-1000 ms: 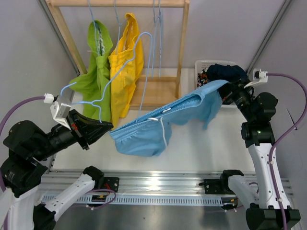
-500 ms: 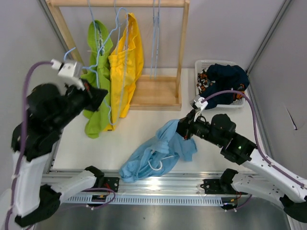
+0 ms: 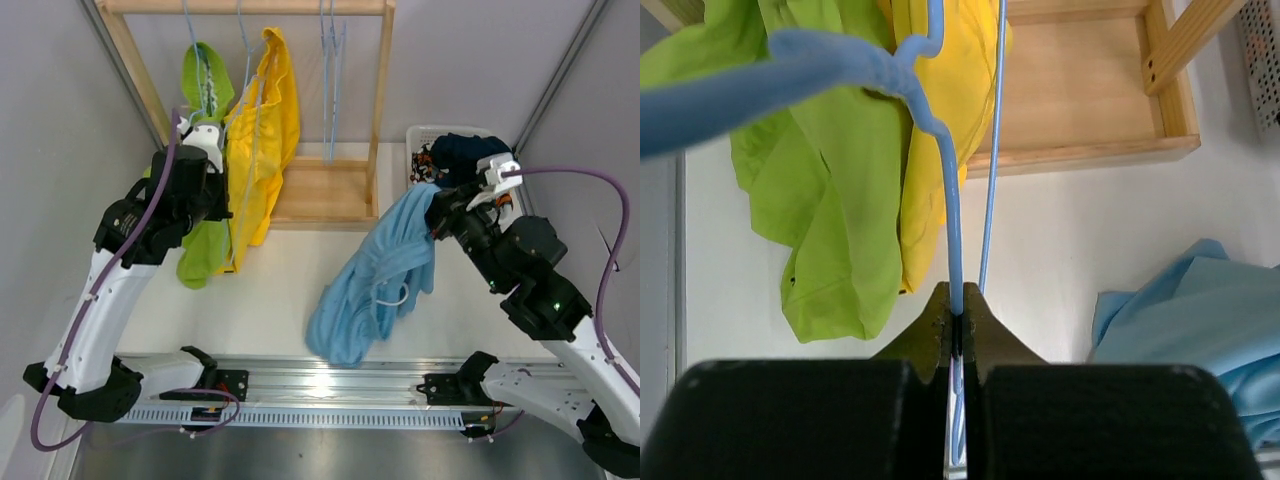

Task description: Remove the shorts from the hanger

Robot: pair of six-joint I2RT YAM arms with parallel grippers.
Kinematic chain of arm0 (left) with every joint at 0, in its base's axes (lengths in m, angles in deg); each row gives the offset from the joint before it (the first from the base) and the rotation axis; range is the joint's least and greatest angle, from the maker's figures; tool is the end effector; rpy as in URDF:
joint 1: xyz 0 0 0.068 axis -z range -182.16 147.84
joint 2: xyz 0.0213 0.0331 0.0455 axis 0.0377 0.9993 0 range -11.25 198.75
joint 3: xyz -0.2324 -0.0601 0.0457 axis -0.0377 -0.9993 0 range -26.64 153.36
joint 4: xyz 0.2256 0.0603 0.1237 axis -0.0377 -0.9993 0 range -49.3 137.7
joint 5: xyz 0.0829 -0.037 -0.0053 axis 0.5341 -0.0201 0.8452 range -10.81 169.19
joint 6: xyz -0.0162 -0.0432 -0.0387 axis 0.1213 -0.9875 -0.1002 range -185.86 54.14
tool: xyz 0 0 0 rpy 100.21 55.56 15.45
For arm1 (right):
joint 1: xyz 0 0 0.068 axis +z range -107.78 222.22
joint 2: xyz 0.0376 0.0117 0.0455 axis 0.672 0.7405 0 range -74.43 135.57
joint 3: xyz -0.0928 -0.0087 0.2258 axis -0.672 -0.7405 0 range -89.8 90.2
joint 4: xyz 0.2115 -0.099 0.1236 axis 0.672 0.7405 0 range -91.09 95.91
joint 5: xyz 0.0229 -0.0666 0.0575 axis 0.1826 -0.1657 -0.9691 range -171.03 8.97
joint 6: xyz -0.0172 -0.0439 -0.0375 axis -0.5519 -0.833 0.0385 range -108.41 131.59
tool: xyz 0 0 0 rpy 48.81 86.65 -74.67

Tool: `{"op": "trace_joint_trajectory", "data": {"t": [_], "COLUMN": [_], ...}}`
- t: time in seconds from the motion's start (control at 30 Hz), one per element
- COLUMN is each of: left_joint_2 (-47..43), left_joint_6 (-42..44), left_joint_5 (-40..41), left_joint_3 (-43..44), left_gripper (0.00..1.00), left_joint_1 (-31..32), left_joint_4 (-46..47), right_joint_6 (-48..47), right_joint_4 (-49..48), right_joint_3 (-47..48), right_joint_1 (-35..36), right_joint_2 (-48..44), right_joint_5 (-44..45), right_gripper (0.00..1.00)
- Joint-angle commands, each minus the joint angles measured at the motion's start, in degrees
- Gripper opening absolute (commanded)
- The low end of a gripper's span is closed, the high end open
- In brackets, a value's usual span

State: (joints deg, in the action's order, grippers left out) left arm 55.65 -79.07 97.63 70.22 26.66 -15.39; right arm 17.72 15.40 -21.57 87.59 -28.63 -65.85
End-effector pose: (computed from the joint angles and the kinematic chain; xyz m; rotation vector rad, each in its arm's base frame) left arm 0.1910 -0.0890 0.4415 0.1028 2.1147 -0.0901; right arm 0.1342 0.1194 0.4438 -0.2903 1.4650 0.5348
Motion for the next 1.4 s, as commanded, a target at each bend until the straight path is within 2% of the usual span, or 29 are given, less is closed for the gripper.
{"op": "trace_joint_trajectory", "data": {"t": [0.0,0.07,0.1,0.13,0.17,0.2,0.27,0.3,0.37,0.47,0.57,0.6,0.63,0.7,0.73,0.77,0.8,0.83,0.87,0.93,0.97,1.0,1.2,1.37], "left_joint_2": [2.8,4.7,5.7,7.3,7.8,8.2,8.7,8.9,9.1,9.9,11.8,12.5,13.3,16.5,17.6,18.8,21.6,23.4,25.3,32.0,34.0,35.0,37.5,43.6], "left_joint_6": [0.9,1.0,1.2,1.3,1.4,1.5,1.5,1.7,2.0,2.5,2.9,3.1,3.2,3.6,3.8,4.5,4.8,5.2,6.0,6.8,7.5,7.7,7.5,7.2], "left_joint_5": [1.0,-0.4,-0.6,-0.9,-1.3,-1.6,-2.2,-2.4,-2.7,-2.9,-3.2,-3.4,-3.6,-3.8,-3.7,-3.4,-2.9,-2.0,-1.7,-1.0,-0.8,-0.5,1.0,0.6], "left_joint_3": [5.3,9.2,9.9,10.5,10.9,10.6,10.4,10.1,9.3,8.3,8.2,8.6,9.9,12.9,15.6,18.6,20.5,22.6,30.5,36.4,42.7,44.4,42.2,45.3], "left_gripper": [0.0,0.0,0.0,0.0,0.0,0.0,0.0,0.0,0.0,0.0,0.0,0.0,0.0,0.0,0.0,0.0,0.0,0.0,0.0,0.0,0.0,0.0,0.0,0.0], "left_joint_1": [0.1,0.2,0.2,0.3,0.2,0.2,0.2,0.2,0.2,0.2,0.2,0.1,0.1,0.1,0.1,0.0,0.0,0.1,0.1,0.0,0.0,-0.2,-1.0,-1.0], "left_joint_4": [4.4,4.1,4.0,4.0,4.5,4.7,5.5,5.5,6.2,7.3,8.6,8.9,9.0,8.8,8.8,8.7,8.3,7.7,6.2,3.8,2.5,3.8,13.2,20.9], "right_joint_6": [-4.9,-5.3,-5.0,-4.6,-4.1,-2.8,-0.9,1.5,3.6,6.3,6.5,6.7,8.2,10.6,11.6,13.1,13.6,14.2,14.6,15.8,16.3,17.4,17.1,17.6], "right_joint_4": [-6.5,-8.3,-8.8,-9.4,-10.3,-10.9,-11.4,-11.5,-11.3,-9.4,-12.9,-13.7,-13.0,-9.7,-7.5,-8.2,-9.9,-15.5,-19.0,-22.4,-23.3,-23.4,-21.6,-19.6], "right_joint_3": [6.9,14.2,17.3,20.4,27.5,31.3,39.9,48.7,60.5,68.8,62.4,58.8,52.0,46.9,41.1,36.7,31.4,25.6,14.7,6.6,0.2,-2.5,-18.9,-26.1], "right_joint_1": [-6.5,-12.4,-19.3,-22.7,-26.2,-32.5,-37.8,-42.3,-44.7,-49.1,-49.8,-49.8,-50.2,-50.6,-50.7,-50.4,-50.0,-49.7,-48.9,-48.1,-47.9,-47.4,-43.5,-39.9], "right_joint_2": [5.7,9.9,15.1,18.1,21.1,27.5,34.3,37.6,47.4,59.2,64.0,64.3,64.9,65.1,64.9,63.9,60.2,57.5,54.8,46.7,44.0,39.1,22.0,8.4], "right_joint_5": [5.9,1.5,-0.7,-2.6,-6.1,-7.3,-10.2,-11.5,-13.4,-16.0,-18.2,-18.3,-18.4,-19.9,-20.4,-20.1,-20.1,-20.1,-20.4,-18.8,-19.4,-19.3,-21.8,-24.1], "right_gripper": [0.0,0.0,0.0,0.0,0.0,0.0,0.0,0.0,0.0,0.0,0.0,0.03,0.12,0.37,0.56,0.67,0.73,0.92,0.99,0.99,0.99,0.99,0.99,1.0]}}
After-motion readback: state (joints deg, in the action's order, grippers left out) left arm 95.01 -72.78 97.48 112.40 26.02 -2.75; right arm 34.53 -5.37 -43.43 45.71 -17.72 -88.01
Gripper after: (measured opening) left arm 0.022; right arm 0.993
